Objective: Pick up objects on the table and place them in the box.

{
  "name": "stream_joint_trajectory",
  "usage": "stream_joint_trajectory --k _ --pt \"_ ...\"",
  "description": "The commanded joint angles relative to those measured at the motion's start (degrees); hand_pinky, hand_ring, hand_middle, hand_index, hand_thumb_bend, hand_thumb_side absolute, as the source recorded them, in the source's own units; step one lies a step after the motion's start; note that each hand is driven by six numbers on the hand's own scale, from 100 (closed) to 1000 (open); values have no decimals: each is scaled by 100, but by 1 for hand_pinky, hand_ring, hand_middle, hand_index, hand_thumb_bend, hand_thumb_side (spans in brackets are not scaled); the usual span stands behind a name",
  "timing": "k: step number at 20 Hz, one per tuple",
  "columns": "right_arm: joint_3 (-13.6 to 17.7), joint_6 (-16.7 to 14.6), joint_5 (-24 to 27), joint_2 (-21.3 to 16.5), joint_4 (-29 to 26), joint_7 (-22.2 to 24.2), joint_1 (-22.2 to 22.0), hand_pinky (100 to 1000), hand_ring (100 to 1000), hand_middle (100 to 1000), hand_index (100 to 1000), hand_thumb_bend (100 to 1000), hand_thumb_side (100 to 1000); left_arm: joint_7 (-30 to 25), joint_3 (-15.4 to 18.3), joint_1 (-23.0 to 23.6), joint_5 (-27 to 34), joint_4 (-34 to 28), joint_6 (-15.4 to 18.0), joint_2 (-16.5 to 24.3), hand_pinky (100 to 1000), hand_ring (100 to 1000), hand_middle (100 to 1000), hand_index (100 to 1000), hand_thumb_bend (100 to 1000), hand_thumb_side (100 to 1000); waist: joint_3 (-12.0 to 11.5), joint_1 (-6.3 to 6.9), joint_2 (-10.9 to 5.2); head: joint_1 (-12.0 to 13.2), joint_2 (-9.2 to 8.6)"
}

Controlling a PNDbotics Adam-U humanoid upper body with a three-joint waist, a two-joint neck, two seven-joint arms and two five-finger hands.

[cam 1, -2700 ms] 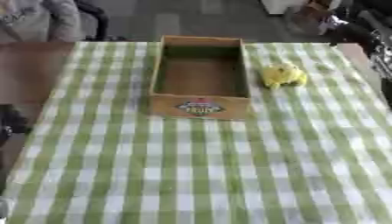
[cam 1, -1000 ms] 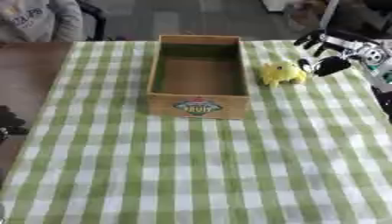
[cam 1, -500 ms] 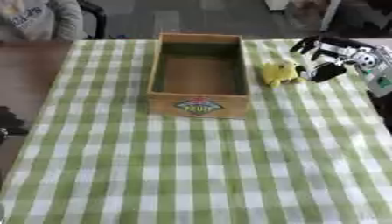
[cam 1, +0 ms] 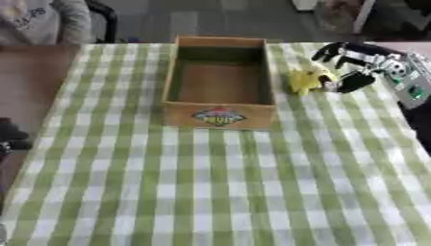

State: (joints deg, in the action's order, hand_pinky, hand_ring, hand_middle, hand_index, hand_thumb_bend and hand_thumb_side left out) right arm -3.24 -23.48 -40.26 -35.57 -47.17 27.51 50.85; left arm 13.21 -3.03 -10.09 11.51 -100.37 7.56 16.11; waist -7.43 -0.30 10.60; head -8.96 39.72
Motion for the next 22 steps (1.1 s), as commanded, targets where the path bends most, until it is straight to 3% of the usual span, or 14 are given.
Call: stream_joint_trajectory --k 1,22 --pt "7 5 -76 -126 -114 -4 87 745 883 902 896 100 217 4 17 -58 29 -102 10 50 502 534 502 611 185 568 -15 10 -66 3 -60" --pt "96 147 -951 -111 282 -1013 45 756 895 903 908 100 243 -15 -6 -147 45 -135 -4 18 502 533 501 610 185 571 -195 47 103 23 -247"
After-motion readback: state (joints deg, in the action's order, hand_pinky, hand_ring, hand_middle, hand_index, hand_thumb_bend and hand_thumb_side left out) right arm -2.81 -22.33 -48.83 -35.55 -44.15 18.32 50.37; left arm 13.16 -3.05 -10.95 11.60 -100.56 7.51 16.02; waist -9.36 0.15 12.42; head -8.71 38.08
